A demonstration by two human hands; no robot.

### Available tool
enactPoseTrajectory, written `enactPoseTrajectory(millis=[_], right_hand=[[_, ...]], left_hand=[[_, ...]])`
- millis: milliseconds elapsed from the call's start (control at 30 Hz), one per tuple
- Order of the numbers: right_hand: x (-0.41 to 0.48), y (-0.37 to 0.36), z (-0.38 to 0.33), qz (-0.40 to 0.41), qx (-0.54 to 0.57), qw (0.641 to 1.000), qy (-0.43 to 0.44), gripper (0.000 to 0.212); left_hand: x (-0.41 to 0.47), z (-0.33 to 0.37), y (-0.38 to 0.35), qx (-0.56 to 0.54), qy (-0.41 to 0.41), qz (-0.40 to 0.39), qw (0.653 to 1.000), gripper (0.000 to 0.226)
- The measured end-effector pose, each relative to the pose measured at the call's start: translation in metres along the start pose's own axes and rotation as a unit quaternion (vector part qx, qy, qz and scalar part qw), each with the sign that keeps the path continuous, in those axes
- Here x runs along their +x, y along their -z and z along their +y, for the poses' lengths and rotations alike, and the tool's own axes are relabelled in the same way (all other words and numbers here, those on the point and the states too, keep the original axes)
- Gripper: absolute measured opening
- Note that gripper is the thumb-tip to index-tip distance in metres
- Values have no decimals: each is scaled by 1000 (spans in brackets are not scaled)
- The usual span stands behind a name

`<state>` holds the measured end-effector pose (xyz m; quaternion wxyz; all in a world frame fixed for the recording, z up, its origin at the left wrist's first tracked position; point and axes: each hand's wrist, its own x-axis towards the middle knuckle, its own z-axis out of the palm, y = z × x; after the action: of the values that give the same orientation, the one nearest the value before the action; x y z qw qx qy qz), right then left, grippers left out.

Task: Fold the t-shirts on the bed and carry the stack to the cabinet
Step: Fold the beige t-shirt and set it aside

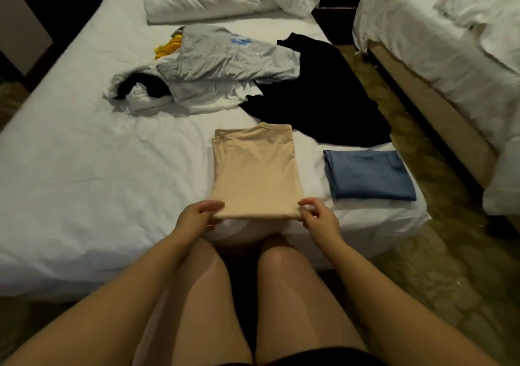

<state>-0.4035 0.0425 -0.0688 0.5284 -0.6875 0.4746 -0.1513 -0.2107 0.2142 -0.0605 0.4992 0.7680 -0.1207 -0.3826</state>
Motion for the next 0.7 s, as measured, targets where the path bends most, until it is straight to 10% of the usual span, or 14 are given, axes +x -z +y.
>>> enactPoseTrajectory(millis=[400,700], right_hand=[[-43,18,17,-33,-84,995,34,29],[-67,26,24,-5,-138,986,93,21]], left_hand=[[-41,-26,2,375,-112,-5,920,35],[-74,-30,5,395,-184,49,899,27]])
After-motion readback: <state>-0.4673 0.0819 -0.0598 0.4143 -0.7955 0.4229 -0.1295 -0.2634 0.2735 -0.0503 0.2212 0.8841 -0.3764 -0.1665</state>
